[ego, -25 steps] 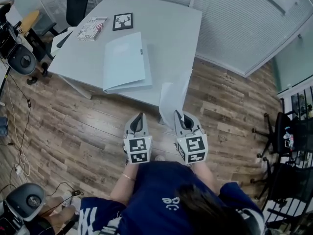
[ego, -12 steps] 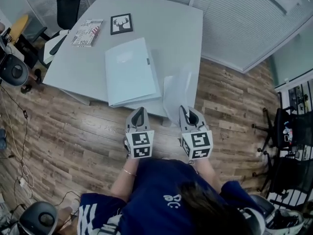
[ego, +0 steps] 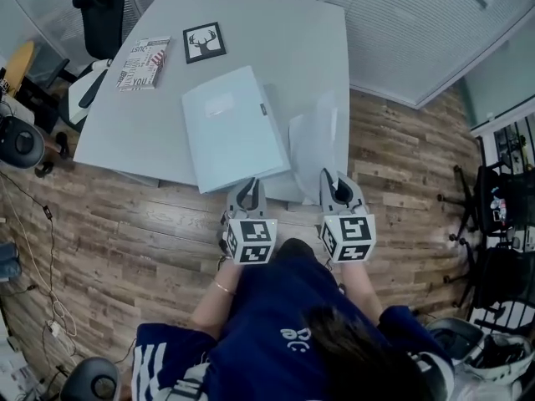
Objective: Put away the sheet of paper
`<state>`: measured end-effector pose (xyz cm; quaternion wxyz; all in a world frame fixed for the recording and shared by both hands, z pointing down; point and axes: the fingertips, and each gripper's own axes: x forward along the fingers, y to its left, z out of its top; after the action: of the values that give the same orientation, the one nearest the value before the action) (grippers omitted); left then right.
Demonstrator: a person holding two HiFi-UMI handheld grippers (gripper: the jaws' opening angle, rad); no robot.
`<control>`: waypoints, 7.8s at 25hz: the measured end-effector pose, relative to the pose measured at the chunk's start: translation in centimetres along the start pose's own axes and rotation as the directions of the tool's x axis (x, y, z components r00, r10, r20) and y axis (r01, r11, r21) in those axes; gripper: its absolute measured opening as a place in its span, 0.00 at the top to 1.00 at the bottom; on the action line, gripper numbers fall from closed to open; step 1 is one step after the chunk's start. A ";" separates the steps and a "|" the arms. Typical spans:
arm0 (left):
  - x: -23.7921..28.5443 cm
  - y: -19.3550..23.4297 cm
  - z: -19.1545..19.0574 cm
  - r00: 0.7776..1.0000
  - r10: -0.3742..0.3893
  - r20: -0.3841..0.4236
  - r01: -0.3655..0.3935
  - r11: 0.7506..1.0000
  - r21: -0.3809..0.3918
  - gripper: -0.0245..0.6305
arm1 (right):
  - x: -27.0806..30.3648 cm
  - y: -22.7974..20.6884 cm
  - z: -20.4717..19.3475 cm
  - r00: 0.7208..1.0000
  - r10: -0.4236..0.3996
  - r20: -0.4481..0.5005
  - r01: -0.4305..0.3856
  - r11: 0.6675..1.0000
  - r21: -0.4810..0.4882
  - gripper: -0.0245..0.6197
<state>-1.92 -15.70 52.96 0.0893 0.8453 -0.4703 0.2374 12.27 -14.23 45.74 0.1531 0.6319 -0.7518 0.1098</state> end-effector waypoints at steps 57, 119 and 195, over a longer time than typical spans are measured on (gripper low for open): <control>-6.8 11.2 5.4 0.837 0.526 0.151 -0.359 0.735 -0.575 0.93 | 7.7 -0.2 8.6 0.963 0.256 0.087 -0.227 0.940 -0.253 0.95; -11.3 16.9 1.2 0.836 0.539 0.102 -0.333 0.647 -0.686 0.95 | 20.7 24.8 -4.2 0.752 0.430 -0.500 -0.632 0.686 -0.360 0.95; 3.0 1.6 3.6 0.993 0.115 0.022 -0.112 0.987 -0.112 0.86 | 10.3 2.5 1.2 0.807 0.589 -0.039 -0.569 0.794 0.214 0.95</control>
<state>-0.76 -20.15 51.17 0.1157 0.8142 -0.5311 0.2038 8.12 -23.66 48.49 0.0894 0.3762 -0.8860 0.2561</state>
